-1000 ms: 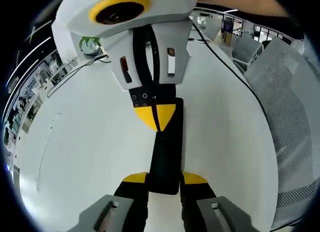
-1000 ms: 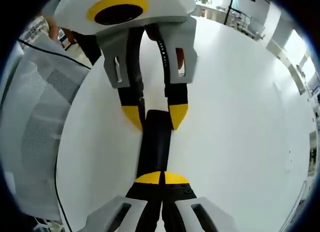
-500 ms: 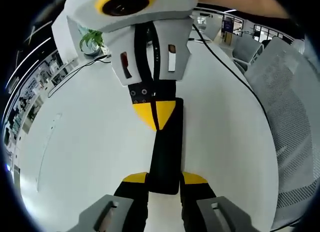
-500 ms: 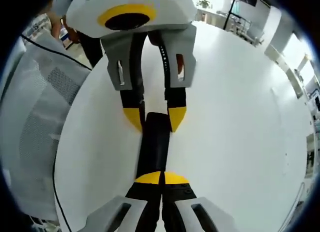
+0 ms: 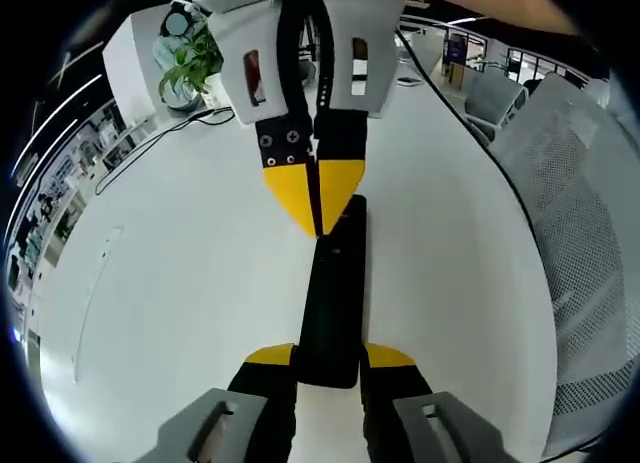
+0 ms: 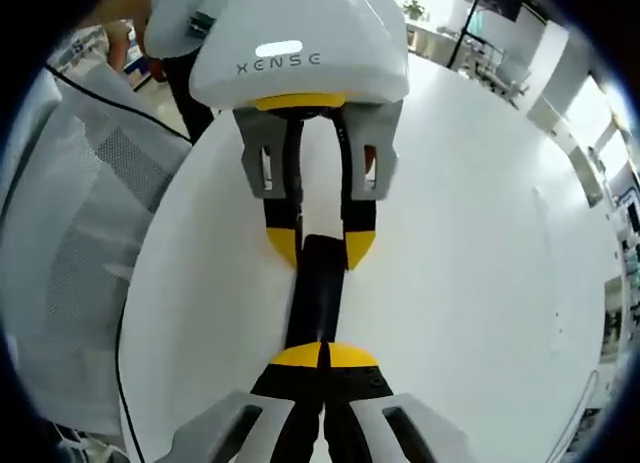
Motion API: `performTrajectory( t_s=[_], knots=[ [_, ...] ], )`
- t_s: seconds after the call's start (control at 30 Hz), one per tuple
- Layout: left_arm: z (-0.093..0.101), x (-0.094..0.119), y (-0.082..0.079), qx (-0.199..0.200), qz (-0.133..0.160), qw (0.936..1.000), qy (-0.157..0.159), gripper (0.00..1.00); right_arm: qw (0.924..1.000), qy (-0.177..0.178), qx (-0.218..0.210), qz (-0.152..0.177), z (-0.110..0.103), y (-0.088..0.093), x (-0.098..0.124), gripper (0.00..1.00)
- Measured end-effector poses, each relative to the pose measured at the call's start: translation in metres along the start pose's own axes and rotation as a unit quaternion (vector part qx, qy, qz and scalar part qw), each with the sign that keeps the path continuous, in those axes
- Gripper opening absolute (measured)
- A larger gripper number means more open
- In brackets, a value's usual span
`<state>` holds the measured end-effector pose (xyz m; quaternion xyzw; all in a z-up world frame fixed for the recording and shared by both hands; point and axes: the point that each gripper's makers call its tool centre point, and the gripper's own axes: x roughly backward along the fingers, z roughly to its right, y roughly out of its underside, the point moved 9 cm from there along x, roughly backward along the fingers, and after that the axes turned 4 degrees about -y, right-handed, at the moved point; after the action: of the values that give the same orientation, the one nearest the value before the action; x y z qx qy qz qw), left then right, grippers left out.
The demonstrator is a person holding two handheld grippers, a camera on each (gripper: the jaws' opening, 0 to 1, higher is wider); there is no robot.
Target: Press the specified remote control buttons in sequence, fully releasing each button before pressing the next.
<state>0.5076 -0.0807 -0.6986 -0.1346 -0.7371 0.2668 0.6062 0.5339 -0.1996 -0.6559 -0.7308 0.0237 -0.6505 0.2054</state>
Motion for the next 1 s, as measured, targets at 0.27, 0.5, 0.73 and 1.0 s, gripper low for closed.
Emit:
performTrajectory(
  t_s=[0.27, 0.5, 0.73, 1.0],
  knots=[
    [0.000, 0.000, 0.000, 0.000, 0.000, 1.0000, 0.000, 0.23, 1.0000, -0.005, -0.002, -0.007, -0.002, 0.003, -0.009, 0.00],
    [0.000, 0.001, 0.000, 0.000, 0.000, 1.0000, 0.000, 0.23, 0.9999, -0.009, 0.000, -0.010, -0.003, 0.005, -0.014, 0.00],
    [0.001, 0.001, 0.000, -0.001, 0.001, 1.0000, -0.001, 0.23, 0.9998, -0.013, 0.004, -0.014, -0.004, 0.005, -0.020, 0.00],
    [0.001, 0.001, 0.000, -0.001, 0.001, 1.0000, -0.002, 0.23, 0.9998, -0.015, 0.006, -0.012, -0.004, 0.004, -0.022, 0.00]
  ],
)
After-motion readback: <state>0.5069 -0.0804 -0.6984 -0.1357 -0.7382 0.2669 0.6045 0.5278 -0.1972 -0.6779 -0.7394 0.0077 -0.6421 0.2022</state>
